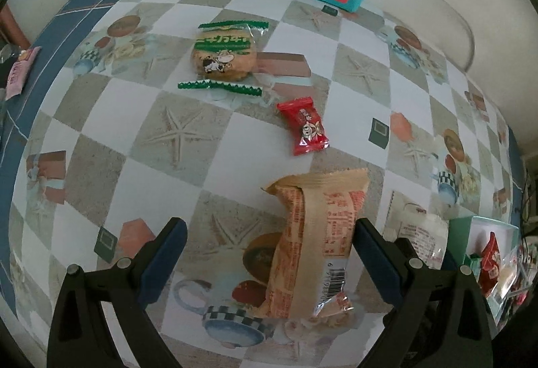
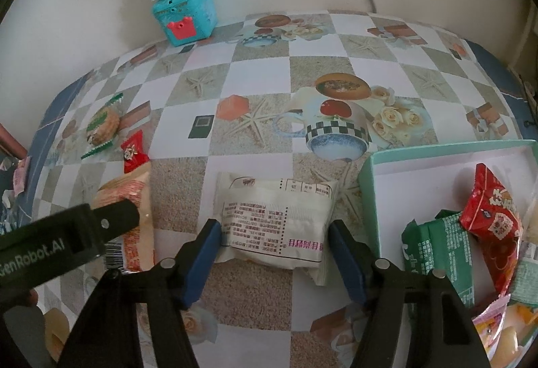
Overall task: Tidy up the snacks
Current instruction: 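Grasp the tan bread pack with the left gripper while the right gripper grasps the white pack, then carry the tan bread pack with the left gripper while the right gripper carries the white pack over the tray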
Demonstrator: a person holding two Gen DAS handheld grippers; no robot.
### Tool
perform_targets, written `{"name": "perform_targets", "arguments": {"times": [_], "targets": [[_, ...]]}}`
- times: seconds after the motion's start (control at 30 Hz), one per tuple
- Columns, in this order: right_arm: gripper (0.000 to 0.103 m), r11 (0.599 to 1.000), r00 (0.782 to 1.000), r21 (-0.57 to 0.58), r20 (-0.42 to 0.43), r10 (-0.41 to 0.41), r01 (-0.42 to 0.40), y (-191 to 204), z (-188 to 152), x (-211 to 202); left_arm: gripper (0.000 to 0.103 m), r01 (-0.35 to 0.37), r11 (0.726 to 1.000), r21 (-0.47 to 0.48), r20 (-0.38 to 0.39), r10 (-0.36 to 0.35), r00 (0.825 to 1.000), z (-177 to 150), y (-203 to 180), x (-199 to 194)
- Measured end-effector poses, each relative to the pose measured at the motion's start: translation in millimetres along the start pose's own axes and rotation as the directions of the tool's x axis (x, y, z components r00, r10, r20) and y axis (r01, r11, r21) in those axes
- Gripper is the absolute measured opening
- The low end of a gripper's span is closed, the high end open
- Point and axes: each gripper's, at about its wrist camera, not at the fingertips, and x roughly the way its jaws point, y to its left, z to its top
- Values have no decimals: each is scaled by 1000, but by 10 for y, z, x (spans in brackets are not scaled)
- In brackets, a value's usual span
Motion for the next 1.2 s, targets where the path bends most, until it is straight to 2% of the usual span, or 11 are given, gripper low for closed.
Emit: {"name": "perform_targets", "arguments": {"times": [0.2, 0.3, 0.37, 0.47, 0.5, 0.6, 0.67, 0.73, 0.77, 1.0, 1.2], "targets": [[71, 999, 999, -39, 14, -30, 30, 80, -23, 7, 98, 13, 1000, 6, -6, -13, 1000, -16, -121, 47], [73, 997, 999, -61, 15, -46, 47, 122, -31, 15, 98, 0, 1000, 7, -33, 0, 999, -48, -156, 140], [74, 996, 998, -72, 19, -56, 58, 143, -36, 18, 98, -33, 999, 18, -24, 34, 999, -56, -191, 157], [76, 996, 998, -72, 17, -54, 55, 142, -33, 22, 96, -39, 999, 13, -20, 39, 999, -54, -208, 166], [76, 996, 998, -73, 19, -56, 57, 144, -36, 22, 94, -47, 999, 14, -17, 47, 999, -55, -210, 163], [76, 996, 998, -72, 21, -59, 61, 147, -43, 26, 75, -89, 996, 29, 3, 89, 996, -57, -219, 126], [76, 996, 998, -69, 21, -58, 59, 149, -46, 24, 58, -93, 995, 37, 11, 93, 996, -60, -215, 93], [71, 996, 998, -69, 25, -56, 57, 153, -49, 16, 45, -82, 996, 38, 15, 81, 997, -52, -219, 66], [67, 996, 998, -69, 30, -55, 57, 154, -47, 5, 42, -73, 997, 36, 16, 73, 997, -50, -218, 54], [55, 997, 999, -69, 25, -42, 44, 121, -35, -64, 41, -37, 999, 9, 22, 37, 999, -8, -116, -51], [53, 997, 999, -69, 15, -39, 40, 99, -65, -200, 41, -32, 999, -8, 43, 33, 999, -134, -70, -295]]}}
